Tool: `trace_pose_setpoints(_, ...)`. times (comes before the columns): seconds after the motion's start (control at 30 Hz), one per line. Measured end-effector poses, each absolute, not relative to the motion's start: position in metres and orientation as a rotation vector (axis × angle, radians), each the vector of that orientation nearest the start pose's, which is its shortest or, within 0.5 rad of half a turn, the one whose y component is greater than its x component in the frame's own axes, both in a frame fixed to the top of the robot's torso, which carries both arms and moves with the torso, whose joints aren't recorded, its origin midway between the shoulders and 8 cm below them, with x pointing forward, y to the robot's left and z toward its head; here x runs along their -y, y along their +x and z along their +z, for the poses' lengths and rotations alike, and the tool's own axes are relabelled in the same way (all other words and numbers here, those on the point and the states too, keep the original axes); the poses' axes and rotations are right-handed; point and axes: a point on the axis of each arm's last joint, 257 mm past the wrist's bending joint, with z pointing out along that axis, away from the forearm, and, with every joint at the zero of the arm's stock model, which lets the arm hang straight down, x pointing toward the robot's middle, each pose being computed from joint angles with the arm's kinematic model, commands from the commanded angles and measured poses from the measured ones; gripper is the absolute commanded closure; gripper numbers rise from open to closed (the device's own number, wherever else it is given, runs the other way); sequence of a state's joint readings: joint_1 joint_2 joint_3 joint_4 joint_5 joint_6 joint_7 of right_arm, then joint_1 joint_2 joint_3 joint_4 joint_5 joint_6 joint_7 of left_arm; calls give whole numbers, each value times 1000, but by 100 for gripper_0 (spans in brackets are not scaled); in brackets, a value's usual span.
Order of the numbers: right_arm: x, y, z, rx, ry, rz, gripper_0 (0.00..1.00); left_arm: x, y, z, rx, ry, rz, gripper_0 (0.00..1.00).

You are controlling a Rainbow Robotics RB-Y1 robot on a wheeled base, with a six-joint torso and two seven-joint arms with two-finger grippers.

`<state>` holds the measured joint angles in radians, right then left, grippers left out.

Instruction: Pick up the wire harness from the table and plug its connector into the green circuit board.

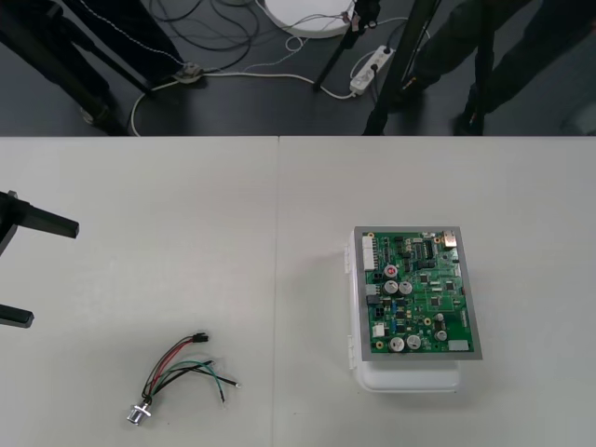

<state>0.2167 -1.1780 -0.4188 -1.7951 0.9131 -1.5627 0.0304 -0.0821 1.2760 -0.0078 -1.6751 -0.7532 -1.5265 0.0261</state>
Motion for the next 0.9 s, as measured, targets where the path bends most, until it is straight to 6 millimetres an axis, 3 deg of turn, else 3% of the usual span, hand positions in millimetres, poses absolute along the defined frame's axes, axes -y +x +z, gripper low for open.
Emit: trace_pose_setpoints(0.9,299,281,-94,-1421,-1659,600,0,-249,295,-95,-1420,1632,-912,0)
